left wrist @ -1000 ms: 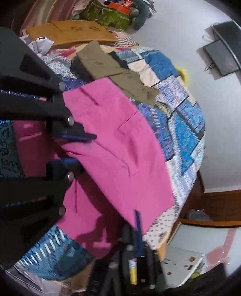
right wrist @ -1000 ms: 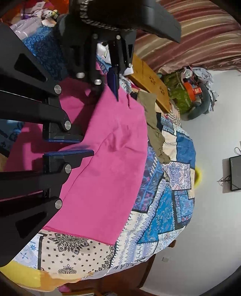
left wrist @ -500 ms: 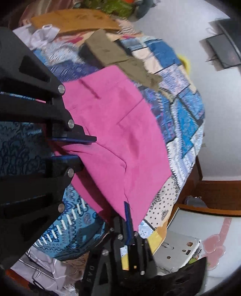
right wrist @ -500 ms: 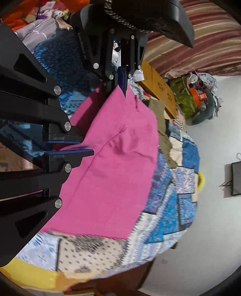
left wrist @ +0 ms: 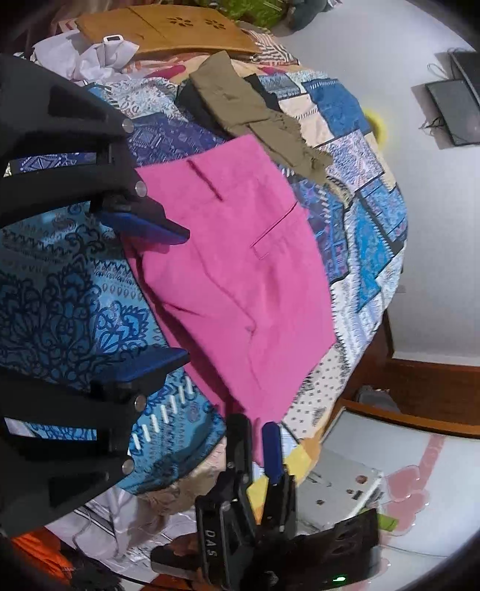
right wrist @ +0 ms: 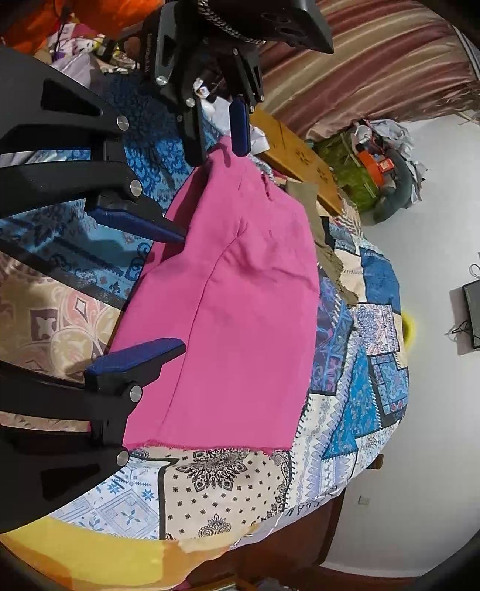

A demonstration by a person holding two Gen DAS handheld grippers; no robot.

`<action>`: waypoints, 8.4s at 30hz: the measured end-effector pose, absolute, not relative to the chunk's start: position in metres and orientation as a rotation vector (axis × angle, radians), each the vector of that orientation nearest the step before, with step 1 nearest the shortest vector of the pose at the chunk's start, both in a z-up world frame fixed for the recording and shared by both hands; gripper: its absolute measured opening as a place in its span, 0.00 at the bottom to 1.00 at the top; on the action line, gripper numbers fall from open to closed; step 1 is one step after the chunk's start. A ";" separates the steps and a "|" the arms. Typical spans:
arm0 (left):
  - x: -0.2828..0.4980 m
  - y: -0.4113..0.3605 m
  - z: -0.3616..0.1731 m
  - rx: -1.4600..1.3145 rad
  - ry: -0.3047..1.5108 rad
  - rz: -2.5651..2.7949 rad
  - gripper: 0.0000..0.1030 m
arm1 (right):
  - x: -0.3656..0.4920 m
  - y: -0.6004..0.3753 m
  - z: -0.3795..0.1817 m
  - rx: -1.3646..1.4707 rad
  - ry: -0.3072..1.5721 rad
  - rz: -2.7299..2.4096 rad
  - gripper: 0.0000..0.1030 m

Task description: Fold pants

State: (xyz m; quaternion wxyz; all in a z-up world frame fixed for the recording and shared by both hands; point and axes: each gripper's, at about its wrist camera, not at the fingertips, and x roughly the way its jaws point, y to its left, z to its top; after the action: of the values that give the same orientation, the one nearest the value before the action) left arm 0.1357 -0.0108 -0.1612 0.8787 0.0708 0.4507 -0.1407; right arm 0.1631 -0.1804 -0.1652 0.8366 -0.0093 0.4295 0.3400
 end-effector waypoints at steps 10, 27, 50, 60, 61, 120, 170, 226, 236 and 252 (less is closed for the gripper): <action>0.177 0.015 -0.150 -0.024 0.927 -0.229 0.59 | 0.178 -0.159 -0.158 0.072 0.879 0.732 0.49; 0.161 0.056 -0.204 0.012 1.024 -0.114 0.69 | 0.171 -0.191 -0.194 0.035 0.948 0.650 0.45; 0.158 0.066 -0.178 0.043 0.944 -0.026 0.70 | 0.175 -0.241 -0.193 0.063 0.999 0.522 0.48; 0.218 0.096 -0.160 -0.017 0.906 0.053 0.70 | 0.219 -0.246 -0.174 0.121 0.937 0.500 0.49; 0.224 0.099 -0.161 -0.024 0.910 0.060 0.70 | 0.222 -0.246 -0.175 0.120 0.939 0.497 0.49; 0.291 0.074 -0.153 0.015 0.880 -0.025 0.75 | 0.300 -0.165 -0.136 -0.066 0.826 0.638 0.77; 0.174 0.094 -0.183 -0.091 0.979 0.079 0.93 | 0.194 -0.174 -0.169 -0.143 0.906 0.590 0.87; 0.146 0.066 -0.131 0.091 0.782 0.207 0.26 | 0.196 -0.189 -0.205 0.009 1.006 0.563 0.87; 0.181 0.010 -0.095 0.016 0.728 -0.041 0.20 | 0.197 -0.187 -0.206 -0.001 1.001 0.585 0.88; 0.239 -0.048 -0.106 -0.208 0.889 -0.368 0.19 | 0.198 -0.189 -0.208 0.022 0.996 0.599 0.89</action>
State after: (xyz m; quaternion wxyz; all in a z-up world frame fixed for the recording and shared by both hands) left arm 0.2387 -0.0483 -0.1060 0.8814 -0.0996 0.4267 -0.1766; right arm 0.1984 -0.1890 -0.2078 0.8358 0.0105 0.4704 0.2829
